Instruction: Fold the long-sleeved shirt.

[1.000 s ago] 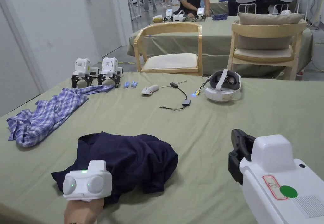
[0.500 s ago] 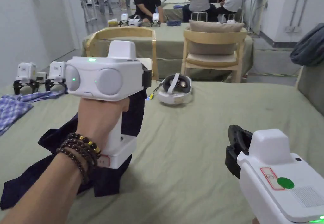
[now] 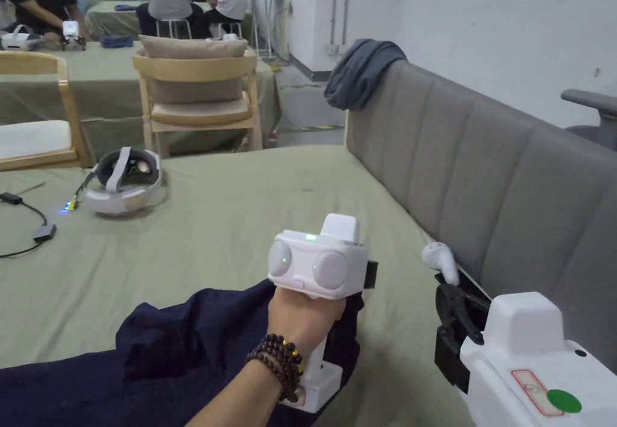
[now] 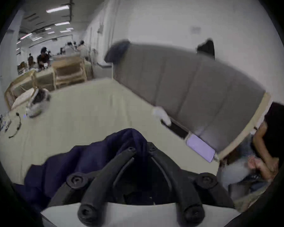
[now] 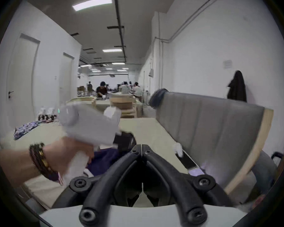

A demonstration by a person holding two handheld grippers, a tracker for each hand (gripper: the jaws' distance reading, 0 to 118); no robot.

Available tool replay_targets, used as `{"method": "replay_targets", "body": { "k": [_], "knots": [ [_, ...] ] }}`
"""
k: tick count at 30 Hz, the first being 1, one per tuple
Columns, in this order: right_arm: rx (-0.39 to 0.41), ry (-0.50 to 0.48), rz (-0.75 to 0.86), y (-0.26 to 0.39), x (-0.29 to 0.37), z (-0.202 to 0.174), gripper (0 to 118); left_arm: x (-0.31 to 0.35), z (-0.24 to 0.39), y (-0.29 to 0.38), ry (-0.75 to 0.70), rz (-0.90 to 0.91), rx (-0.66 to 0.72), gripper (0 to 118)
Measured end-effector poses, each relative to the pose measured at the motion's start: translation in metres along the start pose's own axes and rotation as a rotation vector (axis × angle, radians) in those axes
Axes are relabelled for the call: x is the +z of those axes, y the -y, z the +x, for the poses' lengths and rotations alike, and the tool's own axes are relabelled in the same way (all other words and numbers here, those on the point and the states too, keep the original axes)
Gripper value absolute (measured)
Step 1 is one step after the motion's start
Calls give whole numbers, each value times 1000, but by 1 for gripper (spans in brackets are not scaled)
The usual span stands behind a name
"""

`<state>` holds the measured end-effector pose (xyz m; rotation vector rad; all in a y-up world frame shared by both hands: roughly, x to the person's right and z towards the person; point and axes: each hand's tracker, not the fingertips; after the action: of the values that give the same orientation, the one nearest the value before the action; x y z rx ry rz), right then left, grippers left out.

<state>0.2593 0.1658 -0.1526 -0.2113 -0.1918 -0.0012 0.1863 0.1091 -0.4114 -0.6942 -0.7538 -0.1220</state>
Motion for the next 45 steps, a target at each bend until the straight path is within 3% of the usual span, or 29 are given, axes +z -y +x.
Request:
{"method": "replay_targets", "body": {
  "k": [2,4,5,10,12,14,16,17,18,19,26,27,28,29,32,35,39,40,41,42,43,45],
  "knots": [
    [-2,9,-23,4,1,8,0,-8,-1,14,-13,-56,16,48],
    [5,14,-29,8,-2,10,0,-5,-8,20,-49,-59,66,104],
    [7,13,-34,9,-3,10,0,5,-17,17,-53,-20,83,111],
    [24,-29,-78,-1,-22,-3,0,78,-63,17,-54,183,114,108],
    [30,-42,-78,-1,-38,-7,0,118,-80,34,-118,263,132,107],
    [20,-69,-72,-2,-47,-14,0,170,-95,65,-207,310,137,88],
    [6,-93,-71,-4,-56,-22,0,205,-108,98,-313,366,176,83],
    [3,-111,-69,-4,-59,-27,0,225,-115,119,-360,386,208,70],
    [0,-123,-65,-4,-61,-33,0,237,-121,135,-403,370,234,41],
    [-4,-132,-67,-4,-64,-37,0,244,-128,146,-421,344,241,4],
    [8,-207,-92,-7,-73,-60,0,264,-169,151,-438,327,311,6],
    [11,-213,-93,-7,-72,-61,0,260,-175,145,-404,328,310,23],
    [14,-216,-98,-6,-76,-59,0,251,-184,137,-361,298,317,74],
    [19,-216,-102,-5,-75,-59,0,235,-197,130,-331,225,314,109],
    [23,-200,-118,-2,-67,-56,0,160,-229,73,-343,140,295,105],
    [21,-178,-144,3,-58,-47,0,133,-233,71,-392,28,244,105],
    [16,-106,-195,9,-49,-34,0,58,-285,86,-401,-87,184,94],
    [-1,-67,-233,11,-46,-30,0,45,-293,86,-398,-99,209,82],
    [-25,-30,-276,12,-47,-25,0,46,-284,86,-402,-112,237,62],
    [-39,-13,-308,16,-49,-20,0,46,-277,85,-407,-145,265,29],
    [-49,-8,-329,20,-52,-15,0,43,-275,87,-380,-149,271,7],
    [-93,0,-372,32,-64,-3,0,50,-267,85,-376,-145,279,7]
  ]
}}
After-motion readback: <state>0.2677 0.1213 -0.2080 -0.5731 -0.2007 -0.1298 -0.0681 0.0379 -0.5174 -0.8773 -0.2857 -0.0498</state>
